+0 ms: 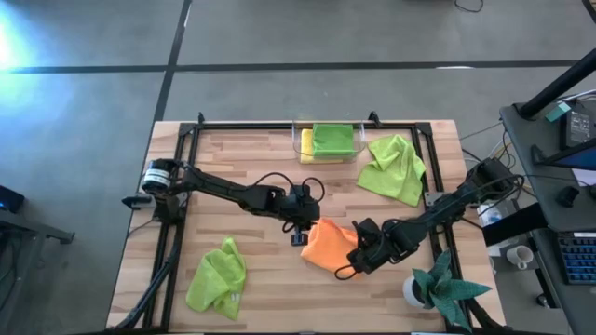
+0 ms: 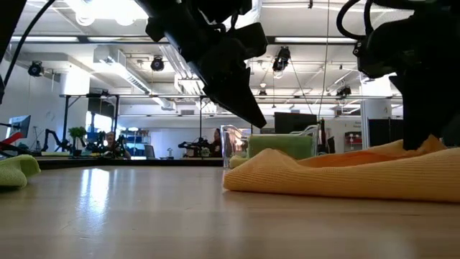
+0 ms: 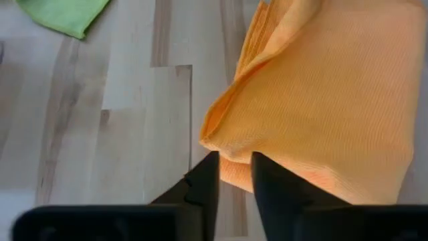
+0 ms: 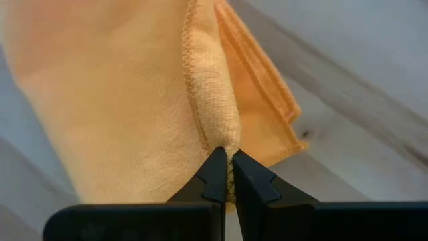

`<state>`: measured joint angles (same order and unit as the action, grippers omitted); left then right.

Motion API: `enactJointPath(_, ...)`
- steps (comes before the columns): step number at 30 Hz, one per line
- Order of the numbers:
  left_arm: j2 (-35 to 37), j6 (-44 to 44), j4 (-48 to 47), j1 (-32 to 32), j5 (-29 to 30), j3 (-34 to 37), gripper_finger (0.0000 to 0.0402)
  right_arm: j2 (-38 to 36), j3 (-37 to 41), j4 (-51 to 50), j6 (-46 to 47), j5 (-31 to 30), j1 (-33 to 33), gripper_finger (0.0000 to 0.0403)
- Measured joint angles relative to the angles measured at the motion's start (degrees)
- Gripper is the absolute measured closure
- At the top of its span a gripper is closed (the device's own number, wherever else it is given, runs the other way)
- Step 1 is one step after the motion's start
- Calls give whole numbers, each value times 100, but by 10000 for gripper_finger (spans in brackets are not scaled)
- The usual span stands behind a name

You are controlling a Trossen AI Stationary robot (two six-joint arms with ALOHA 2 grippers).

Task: Fold microfiber towels
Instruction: Fold the orange microfiber cloth

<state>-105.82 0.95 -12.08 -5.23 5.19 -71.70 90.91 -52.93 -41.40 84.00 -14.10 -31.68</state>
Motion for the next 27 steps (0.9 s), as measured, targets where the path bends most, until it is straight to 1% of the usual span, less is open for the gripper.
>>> enactJointPath(4, 0, 20, -3, -5, -16, -1, 285, 0, 52, 6, -30, -117, 65, 390)
enactJointPath(7, 0, 23, -40, -39, -101, -37, 270, 2, 68, 23, -185, -210, 166, 390)
enactJointPath(10, 0, 89, -36, -110, -179, -46, 267, 2, 68, 27, -406, -241, 263, 390)
enactJointPath(12, 0, 328, -10, -153, -274, -41, 267, 2, 71, 13, -458, -248, 321, 390)
enactJointPath(15, 4, 619, 44, -179, -764, -14, 267, 2, 92, -16, -535, -247, 389, 390)
enactJointPath(17, -1, 705, 71, -205, -922, 16, 267, 2, 92, -12, -555, -246, 435, 390)
enactJointPath(23, -182, 717, 248, -212, -931, 46, 267, -2, 74, 4, -671, -225, 584, 390)
enactJointPath(27, -357, 717, 484, -210, -930, 40, 267, -2, 74, -2, -663, -39, 738, 379)
